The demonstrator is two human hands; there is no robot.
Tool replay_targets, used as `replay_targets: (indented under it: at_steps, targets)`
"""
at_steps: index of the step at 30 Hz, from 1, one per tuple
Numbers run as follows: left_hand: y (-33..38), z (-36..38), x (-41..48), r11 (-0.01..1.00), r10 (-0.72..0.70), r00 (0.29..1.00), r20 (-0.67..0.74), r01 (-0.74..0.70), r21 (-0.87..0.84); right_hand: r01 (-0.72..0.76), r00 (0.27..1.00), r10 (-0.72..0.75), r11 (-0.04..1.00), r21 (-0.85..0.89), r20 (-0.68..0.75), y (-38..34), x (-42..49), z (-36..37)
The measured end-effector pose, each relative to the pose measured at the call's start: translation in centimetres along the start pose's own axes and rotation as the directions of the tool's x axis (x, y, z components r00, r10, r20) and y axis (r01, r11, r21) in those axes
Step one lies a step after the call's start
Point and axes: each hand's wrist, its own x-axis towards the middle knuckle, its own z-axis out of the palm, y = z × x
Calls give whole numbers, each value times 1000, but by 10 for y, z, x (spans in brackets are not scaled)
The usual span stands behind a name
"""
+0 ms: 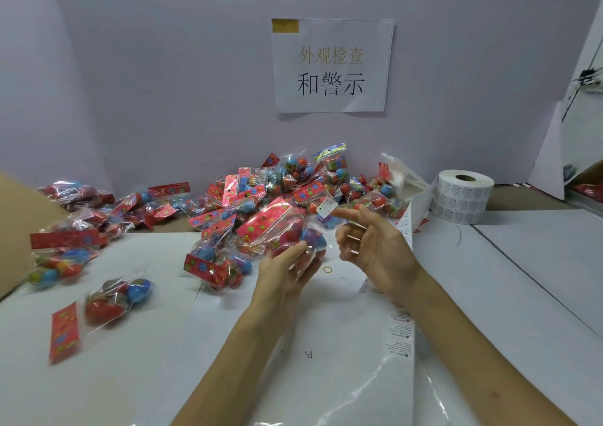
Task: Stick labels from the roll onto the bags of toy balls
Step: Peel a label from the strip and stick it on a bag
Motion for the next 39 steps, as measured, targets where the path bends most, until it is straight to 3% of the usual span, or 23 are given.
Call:
replay_targets:
  at_steps: [4, 9, 21, 27, 32, 39]
  targets:
    - [1, 0, -1, 997, 17, 1000, 3, -16, -78, -94, 996, 94, 995, -21, -3, 4, 2, 2]
    - [1, -2, 0, 998, 53, 998, 46, -52, -27, -121, 993, 122, 987, -102, -4, 10, 2, 5]
    - [5, 1, -2, 996, 21, 999, -33, -24, -83, 7, 1000, -6, 932, -363, 4, 15, 2, 6]
    - [5, 1, -2, 995, 40, 998, -55, -44, -89, 153, 986, -161, 827, -541, 33, 17, 1, 8]
    - [4, -1, 0, 993, 37, 996, -76, -45, -109, 186, 978, -202, 767, -614, 45, 18, 2, 5]
    - [4, -1, -1, 992, 37, 994, -98, -48, -116, 260, 944, -319, 551, -793, 88, 26, 3, -2]
